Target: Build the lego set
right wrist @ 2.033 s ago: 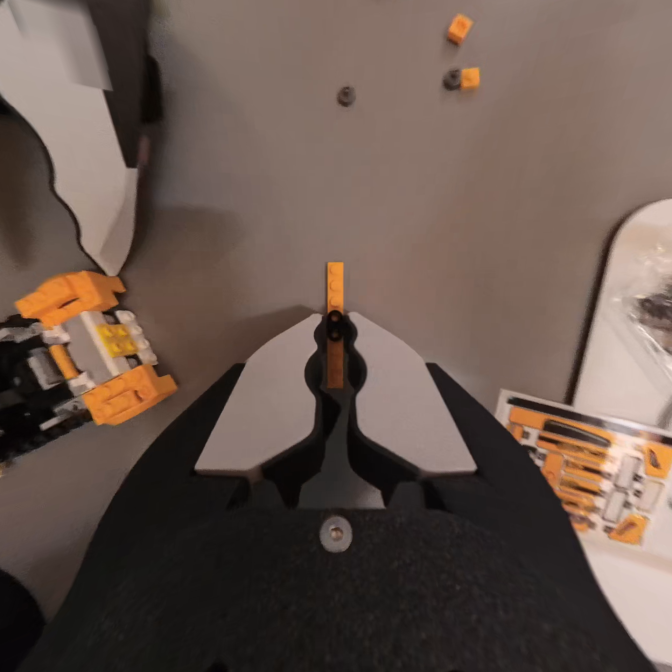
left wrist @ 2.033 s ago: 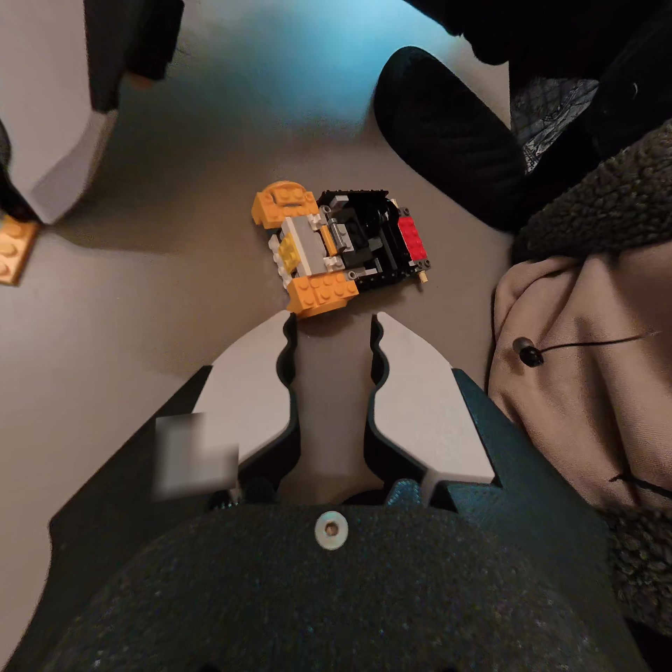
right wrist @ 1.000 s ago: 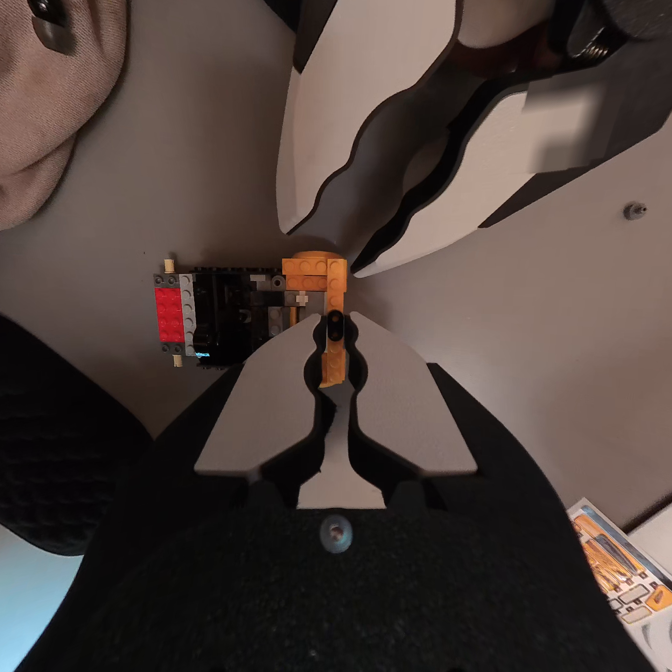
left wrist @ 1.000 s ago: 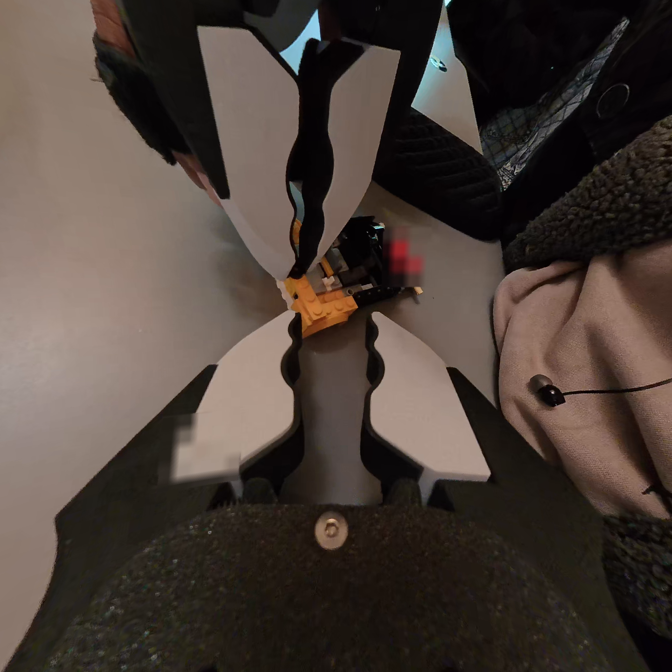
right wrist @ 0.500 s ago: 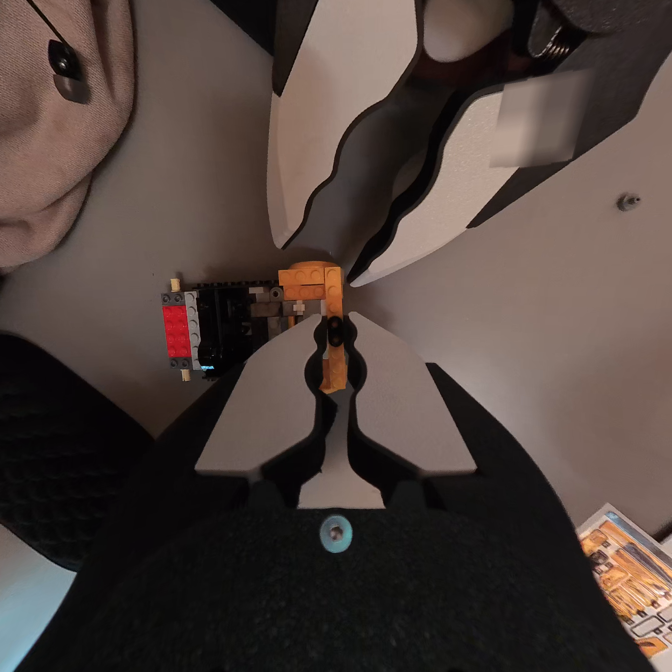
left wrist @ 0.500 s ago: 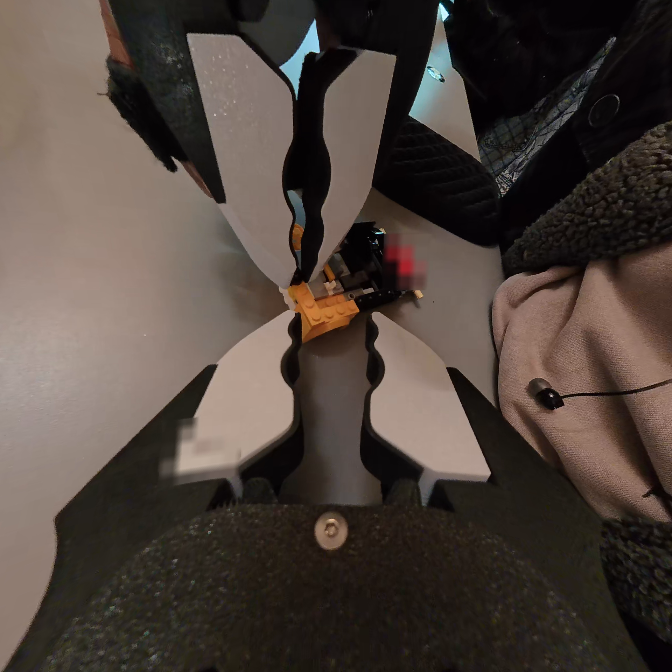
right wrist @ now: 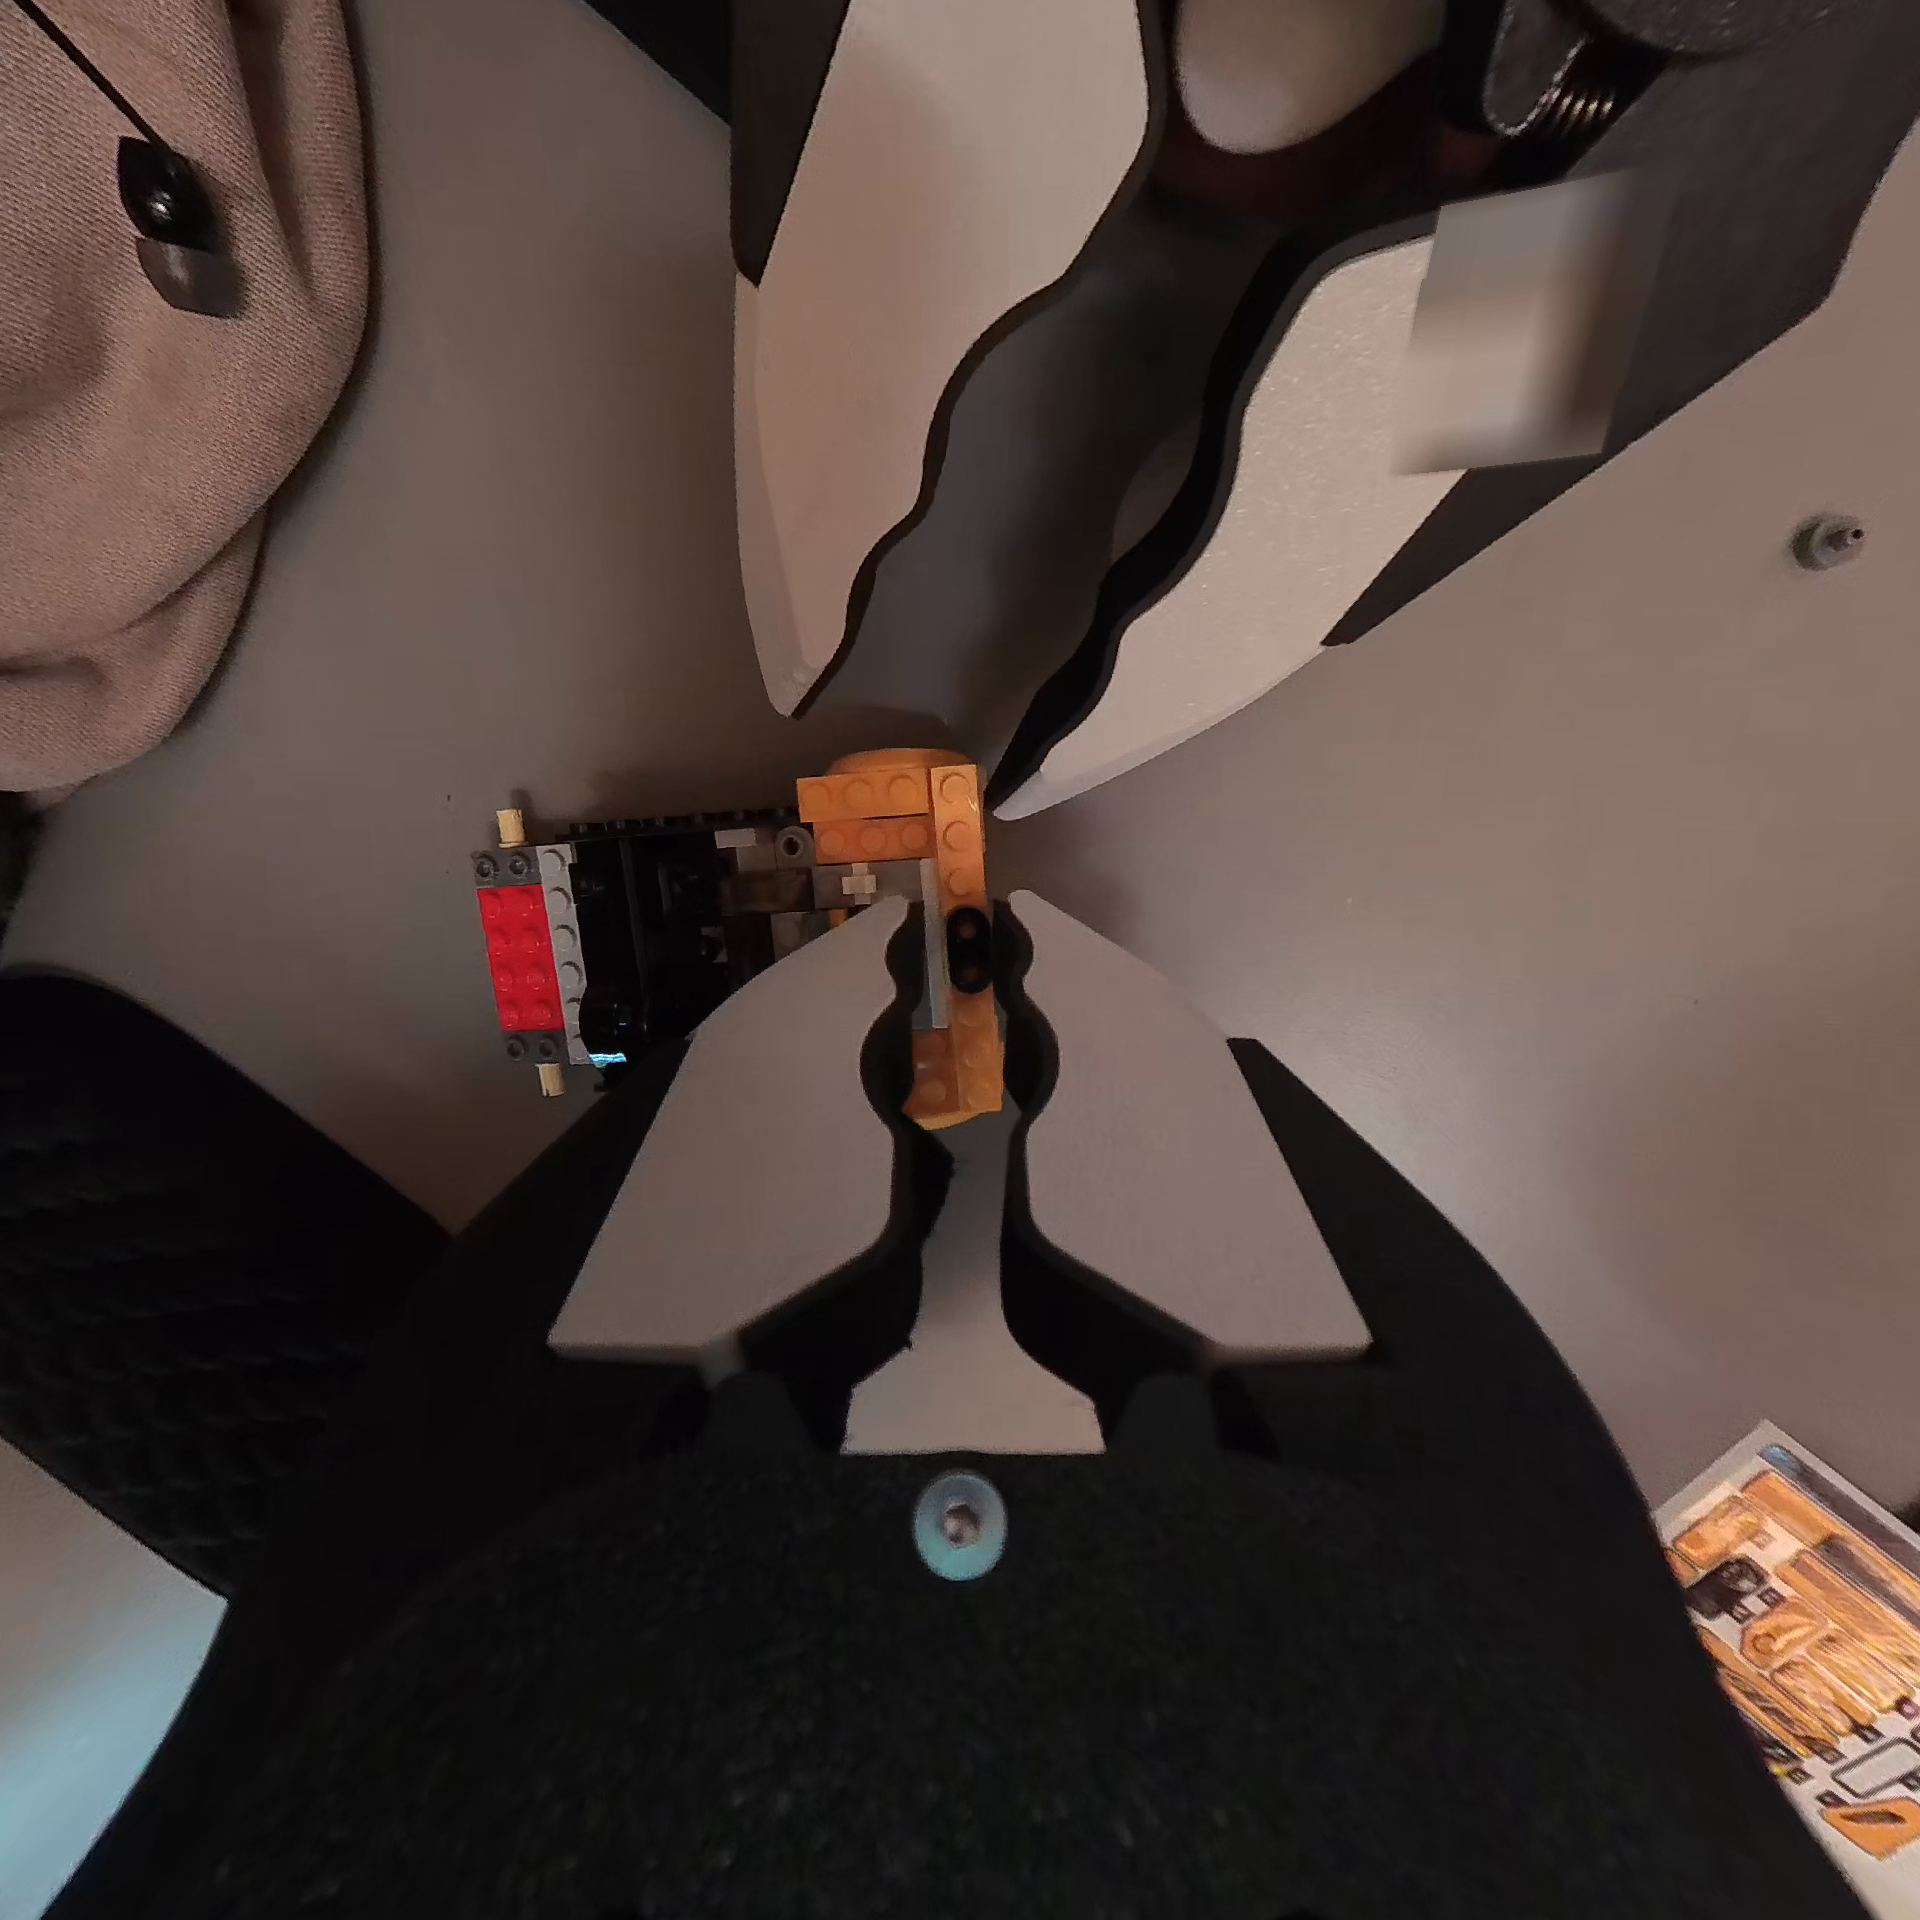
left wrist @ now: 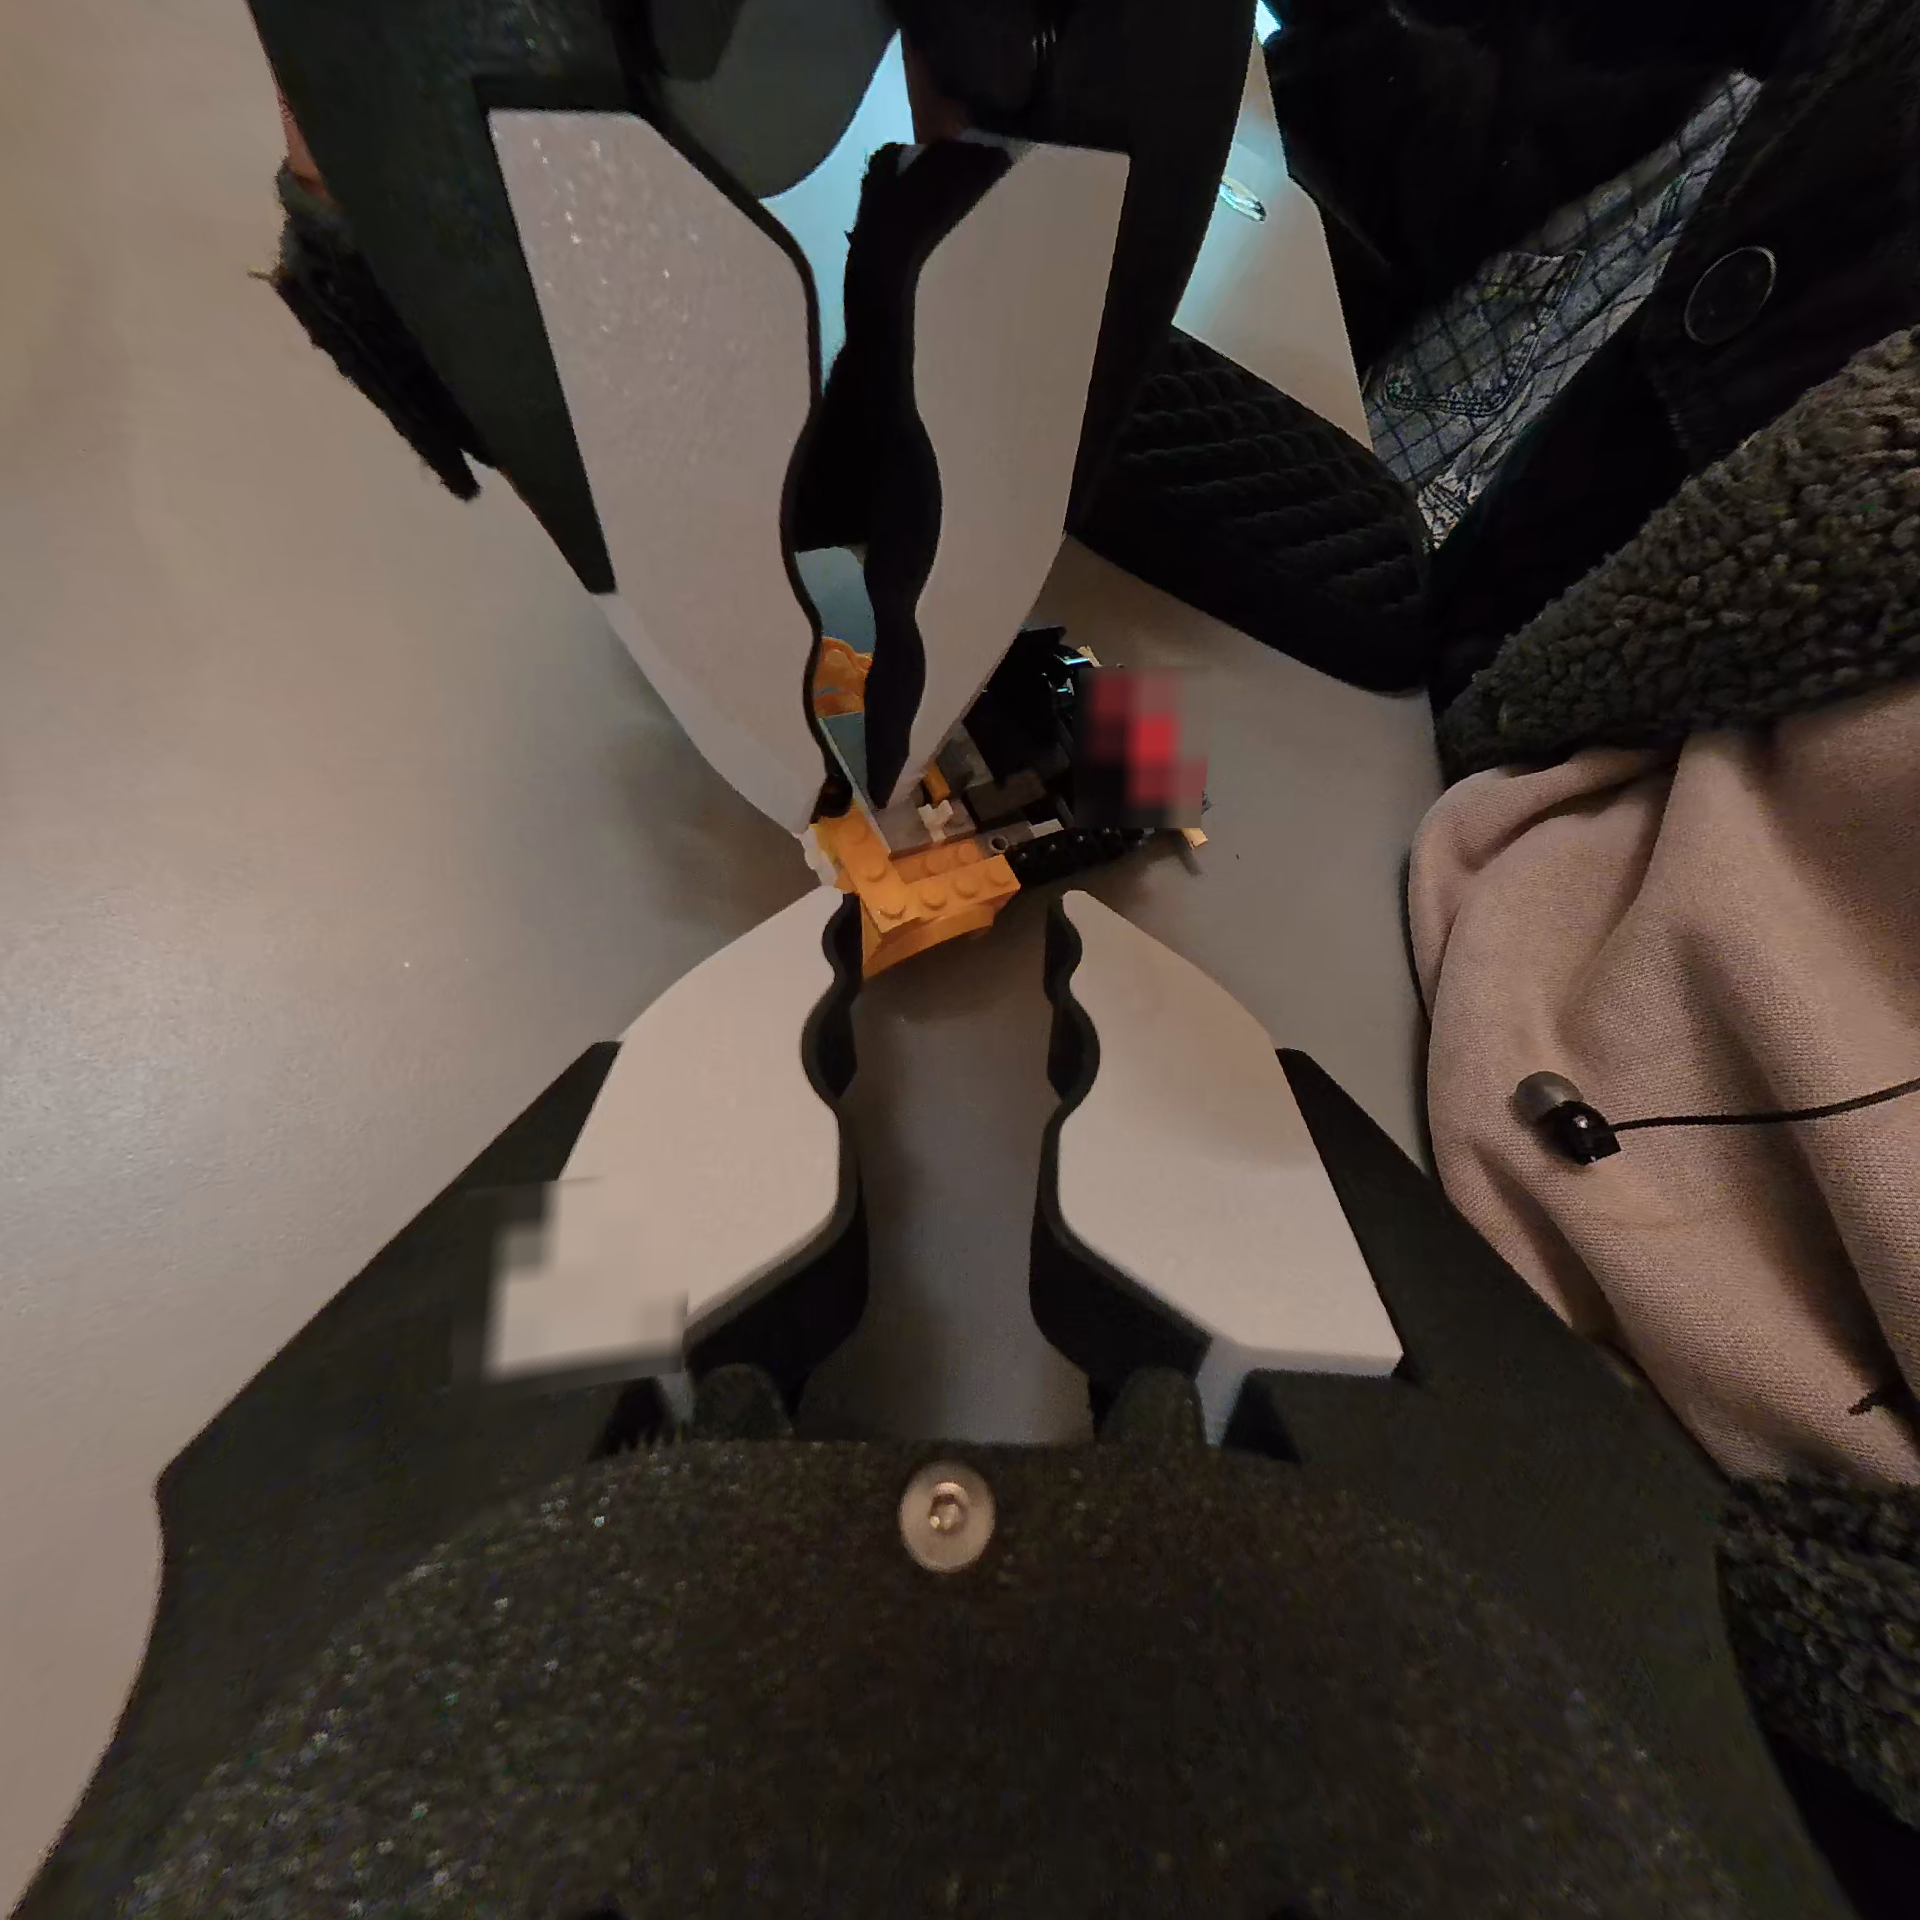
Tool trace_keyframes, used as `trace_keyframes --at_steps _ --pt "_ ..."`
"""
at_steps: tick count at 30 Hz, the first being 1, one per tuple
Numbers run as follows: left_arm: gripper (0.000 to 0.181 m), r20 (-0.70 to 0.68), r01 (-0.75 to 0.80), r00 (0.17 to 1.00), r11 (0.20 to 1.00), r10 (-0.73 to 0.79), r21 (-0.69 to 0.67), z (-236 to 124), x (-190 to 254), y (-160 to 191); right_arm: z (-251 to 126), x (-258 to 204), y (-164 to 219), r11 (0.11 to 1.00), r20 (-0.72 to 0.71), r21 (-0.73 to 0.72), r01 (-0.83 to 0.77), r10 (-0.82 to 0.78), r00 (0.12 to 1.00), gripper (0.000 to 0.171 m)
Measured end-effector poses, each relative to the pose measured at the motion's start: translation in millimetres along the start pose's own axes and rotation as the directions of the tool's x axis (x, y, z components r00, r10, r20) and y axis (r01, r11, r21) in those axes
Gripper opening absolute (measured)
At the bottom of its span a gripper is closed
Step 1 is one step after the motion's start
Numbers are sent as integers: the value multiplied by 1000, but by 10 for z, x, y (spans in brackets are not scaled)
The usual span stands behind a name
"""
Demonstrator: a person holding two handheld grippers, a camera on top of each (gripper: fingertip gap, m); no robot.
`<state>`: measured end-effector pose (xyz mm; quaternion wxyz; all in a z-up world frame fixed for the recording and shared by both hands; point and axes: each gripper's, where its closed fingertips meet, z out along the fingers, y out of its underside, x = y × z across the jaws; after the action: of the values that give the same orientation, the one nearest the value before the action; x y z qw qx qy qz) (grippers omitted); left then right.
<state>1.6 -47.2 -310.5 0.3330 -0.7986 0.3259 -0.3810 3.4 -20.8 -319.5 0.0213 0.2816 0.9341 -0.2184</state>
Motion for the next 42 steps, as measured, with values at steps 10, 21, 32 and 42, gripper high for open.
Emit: trace_keyframes --at_steps 10,21,32,42 --pt "34 17 -16 1000 1000 16 2 34 -36 -21 -312 -124 80 945 -223 130 -299 322 920 45" --pt "37 55 -80 995 997 80 -13 85 -36 -22 113 -468 98 457 -372 553 -697 884 284 89" --pt "42 34 -91 995 996 91 17 54 28 -24 282 -491 240 615 -415 383 -689 781 467 69" --pt "45 -1 -123 992 992 123 -31 118 86 39 224 -480 376 879 -341 158 -450 477 810 69"
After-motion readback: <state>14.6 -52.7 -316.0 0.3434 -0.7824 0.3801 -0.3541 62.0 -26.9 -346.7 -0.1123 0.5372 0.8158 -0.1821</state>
